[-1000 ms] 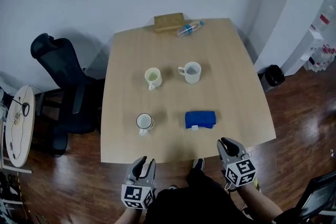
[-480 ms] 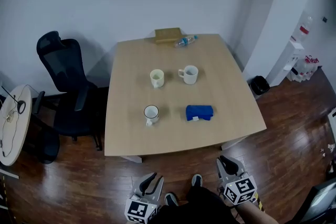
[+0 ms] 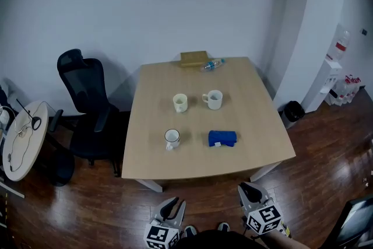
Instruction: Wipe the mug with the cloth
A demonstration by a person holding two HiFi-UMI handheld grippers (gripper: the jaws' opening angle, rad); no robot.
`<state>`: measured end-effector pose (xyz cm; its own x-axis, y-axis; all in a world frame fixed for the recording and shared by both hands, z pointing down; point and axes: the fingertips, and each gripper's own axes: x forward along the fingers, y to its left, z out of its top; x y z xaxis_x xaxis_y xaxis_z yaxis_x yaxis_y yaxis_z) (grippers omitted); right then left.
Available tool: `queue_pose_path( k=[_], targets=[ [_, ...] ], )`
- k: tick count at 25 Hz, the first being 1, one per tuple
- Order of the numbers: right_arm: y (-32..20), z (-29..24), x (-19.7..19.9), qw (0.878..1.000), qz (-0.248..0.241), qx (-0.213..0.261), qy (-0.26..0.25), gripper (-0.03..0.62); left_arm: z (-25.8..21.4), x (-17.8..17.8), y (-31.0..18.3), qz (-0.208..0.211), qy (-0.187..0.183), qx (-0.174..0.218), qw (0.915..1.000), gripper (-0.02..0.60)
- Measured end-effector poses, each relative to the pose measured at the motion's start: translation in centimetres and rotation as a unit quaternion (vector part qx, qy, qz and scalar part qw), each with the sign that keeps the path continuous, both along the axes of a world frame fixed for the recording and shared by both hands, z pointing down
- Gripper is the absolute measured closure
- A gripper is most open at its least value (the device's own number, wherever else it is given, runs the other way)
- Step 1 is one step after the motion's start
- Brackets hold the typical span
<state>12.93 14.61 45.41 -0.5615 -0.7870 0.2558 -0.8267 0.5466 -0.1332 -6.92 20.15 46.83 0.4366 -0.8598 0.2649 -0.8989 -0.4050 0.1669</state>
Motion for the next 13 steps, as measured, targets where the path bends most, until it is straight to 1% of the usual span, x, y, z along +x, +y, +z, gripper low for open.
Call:
queue_pose_path(
  k=[7,13],
  targets=[
    [-0.6,-1.2,1.9,1.000,0.008,0.024,-0.008,0.553,-0.5,1.5,-0.2,-0.003,0.001,-0.003,1.0000,0.501],
    [-0.3,-1.1,2.9,0.999,0.011,0.030,-0.008,0.554,-0.2,2.1,-0.3,-0.010,0.013,-0.006,0.9998,0.503]
  ],
)
